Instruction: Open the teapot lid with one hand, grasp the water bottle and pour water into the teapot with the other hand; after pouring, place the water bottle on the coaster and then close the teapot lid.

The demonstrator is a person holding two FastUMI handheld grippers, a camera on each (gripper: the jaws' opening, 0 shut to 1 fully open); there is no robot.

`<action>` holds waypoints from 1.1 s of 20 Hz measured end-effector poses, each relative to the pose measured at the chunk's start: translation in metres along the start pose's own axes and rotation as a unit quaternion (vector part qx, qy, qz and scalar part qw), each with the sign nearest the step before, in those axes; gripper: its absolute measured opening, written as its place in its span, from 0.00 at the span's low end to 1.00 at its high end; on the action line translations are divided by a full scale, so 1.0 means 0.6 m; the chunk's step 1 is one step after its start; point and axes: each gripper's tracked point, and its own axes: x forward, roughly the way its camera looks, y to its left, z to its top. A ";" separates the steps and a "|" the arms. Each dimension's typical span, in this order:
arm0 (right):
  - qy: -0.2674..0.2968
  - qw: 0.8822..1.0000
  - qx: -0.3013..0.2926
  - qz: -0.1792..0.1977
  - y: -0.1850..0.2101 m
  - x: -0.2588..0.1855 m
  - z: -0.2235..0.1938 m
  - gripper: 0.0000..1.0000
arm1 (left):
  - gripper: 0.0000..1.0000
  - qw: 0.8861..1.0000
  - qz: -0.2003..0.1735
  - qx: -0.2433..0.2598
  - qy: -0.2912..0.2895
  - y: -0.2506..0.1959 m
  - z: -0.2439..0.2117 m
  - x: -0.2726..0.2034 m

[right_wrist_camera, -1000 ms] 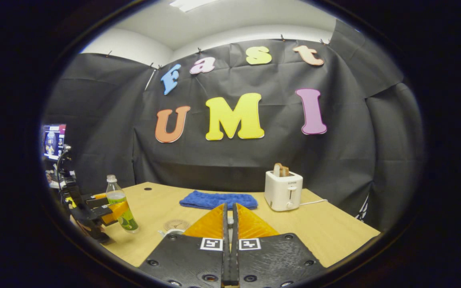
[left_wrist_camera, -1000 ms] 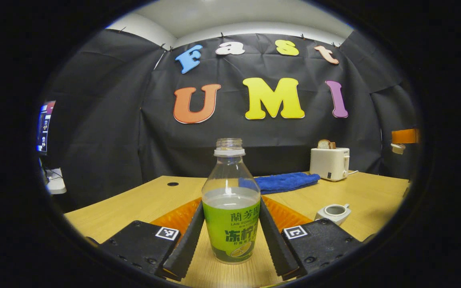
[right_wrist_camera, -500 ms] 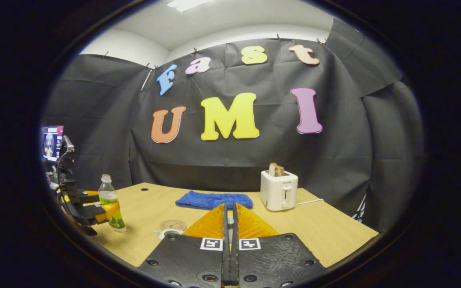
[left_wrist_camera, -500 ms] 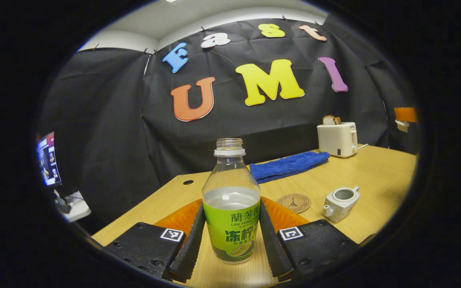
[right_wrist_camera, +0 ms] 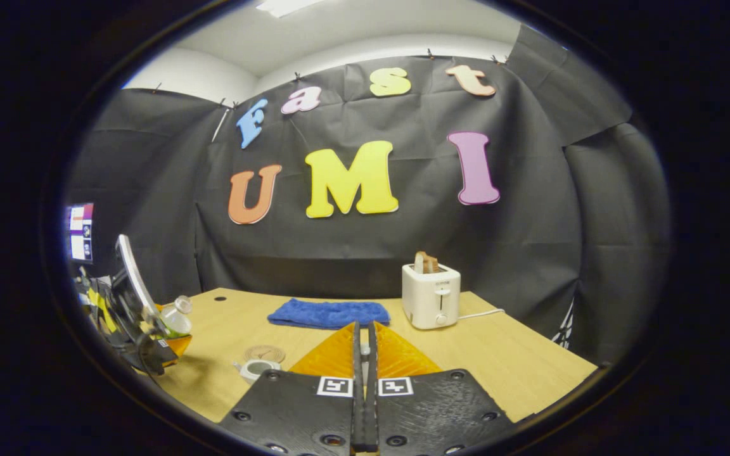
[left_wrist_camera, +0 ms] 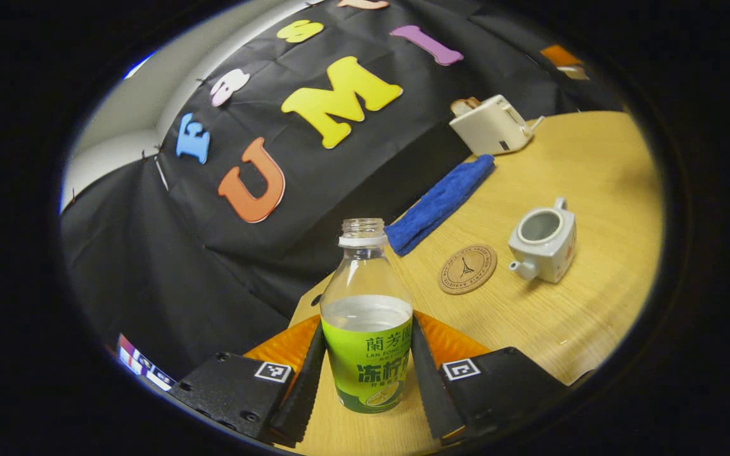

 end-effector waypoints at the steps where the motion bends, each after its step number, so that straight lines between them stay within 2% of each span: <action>1: 0.001 1.000 0.000 -0.001 -0.003 -0.002 -0.003 0.00 | 0.71 1.000 0.005 0.027 -0.002 -0.003 0.008 0.003; 5: -0.006 1.000 0.007 -0.015 -0.020 -0.004 0.001 0.00 | 0.71 0.993 0.004 0.114 -0.008 -0.026 0.024 0.002; 8: -0.008 1.000 0.007 -0.022 -0.029 -0.002 0.006 0.00 | 0.71 0.983 0.010 0.183 -0.015 -0.044 0.027 -0.011; 12: -0.008 1.000 0.009 -0.021 -0.033 -0.005 0.009 0.00 | 0.71 0.969 0.006 0.245 -0.011 -0.063 0.033 -0.016; 15: -0.008 1.000 0.011 -0.028 -0.043 -0.003 0.006 0.00 | 0.69 0.956 0.004 0.294 -0.003 -0.077 0.031 -0.020; 22: 0.003 0.999 0.020 -0.036 -0.060 0.006 -0.005 0.00 | 0.71 0.918 0.004 0.397 -0.002 -0.080 0.046 -0.024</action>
